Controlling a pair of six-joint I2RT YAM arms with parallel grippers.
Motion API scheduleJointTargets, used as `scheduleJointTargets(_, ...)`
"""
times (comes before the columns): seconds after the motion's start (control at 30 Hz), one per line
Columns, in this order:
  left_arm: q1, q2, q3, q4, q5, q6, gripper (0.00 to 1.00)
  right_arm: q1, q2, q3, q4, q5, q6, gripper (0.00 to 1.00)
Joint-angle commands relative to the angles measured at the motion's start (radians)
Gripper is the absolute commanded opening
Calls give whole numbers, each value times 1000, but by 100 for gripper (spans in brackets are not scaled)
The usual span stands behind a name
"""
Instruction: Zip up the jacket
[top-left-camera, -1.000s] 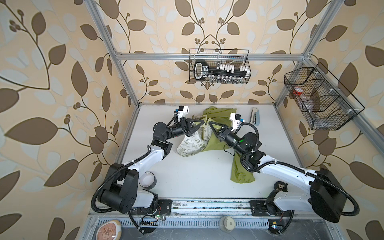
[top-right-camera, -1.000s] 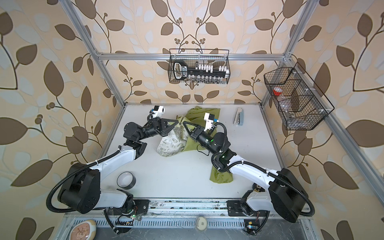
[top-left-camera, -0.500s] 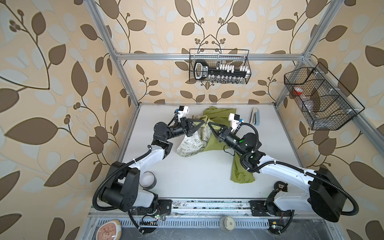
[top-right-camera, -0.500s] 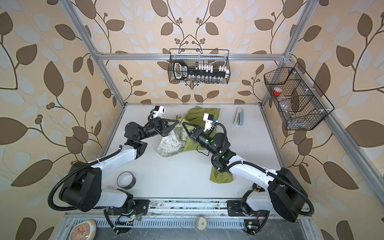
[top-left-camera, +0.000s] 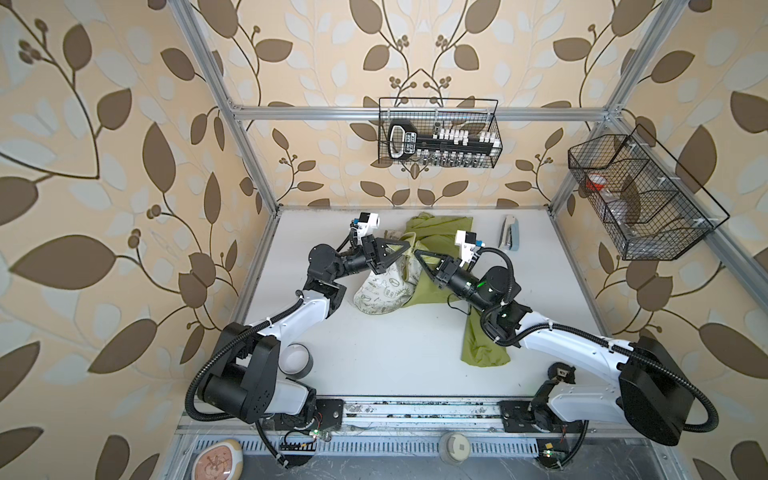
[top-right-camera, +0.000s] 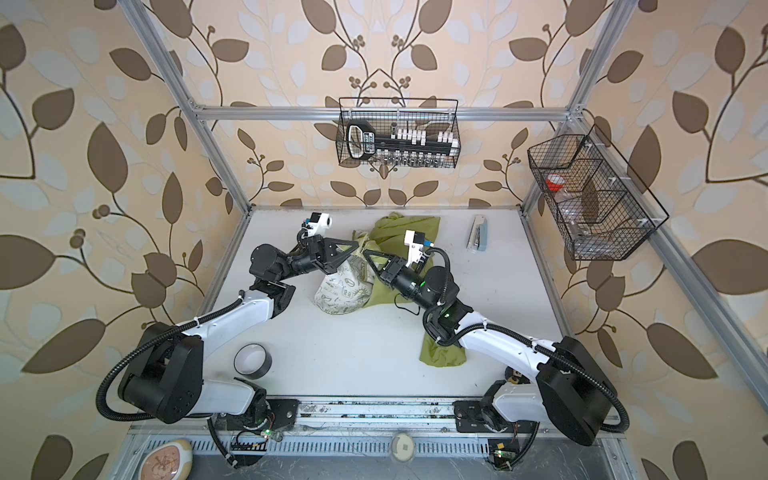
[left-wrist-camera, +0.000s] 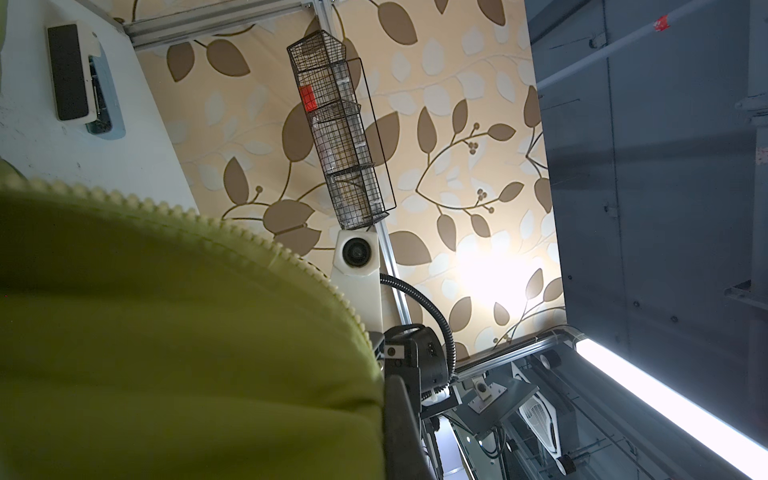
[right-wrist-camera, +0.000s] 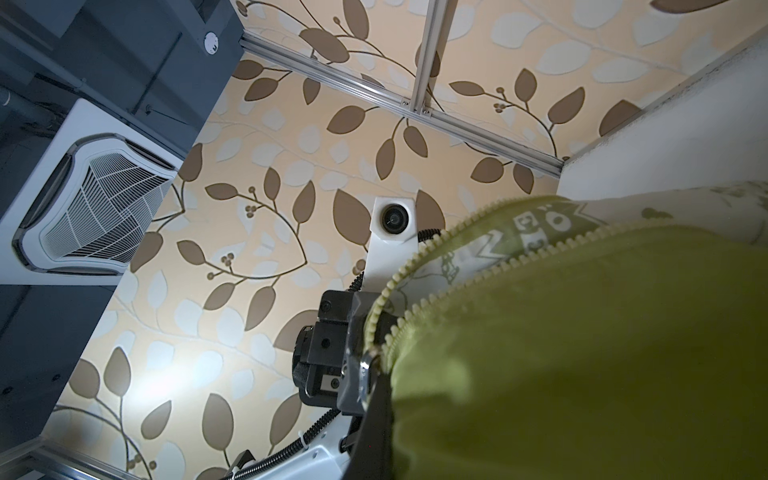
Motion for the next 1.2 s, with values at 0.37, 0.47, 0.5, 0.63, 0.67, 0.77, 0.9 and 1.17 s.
scheduleJointTargets(0.37, -10, 7, 6, 71, -16, 19, 0, 40, -51, -66, 46, -49, 10, 0)
scheduleJointTargets(0.47, -9, 14, 6, 71, -23, 22, 0, 54, -57, -73, 25, -44, -9, 0)
scheduleJointTargets(0.5, -10, 16, 6, 73, -26, 22, 0, 58, -52, -73, 22, -45, -14, 0)
scheduleJointTargets(0.63, -10, 19, 4, 70, -33, 21, 0, 61, -21, -85, 61, -47, 13, 0)
scheduleJointTargets(0.67, -10, 17, 1, 66, -35, 20, 0, 59, -12, -87, 70, -47, 19, 0)
scheduleJointTargets(0.77, -10, 8, -9, 37, -36, 33, 0, 52, 6, -83, 84, -47, 28, 0)
scheduleJointTargets(0.9, -10, -15, -20, -48, -46, 83, 0, 40, 20, -77, 99, -51, 40, 0)
scheduleJointTargets(1.17, -10, -32, -26, -206, -82, 182, 0, 11, 64, -85, 117, -60, 57, 0)
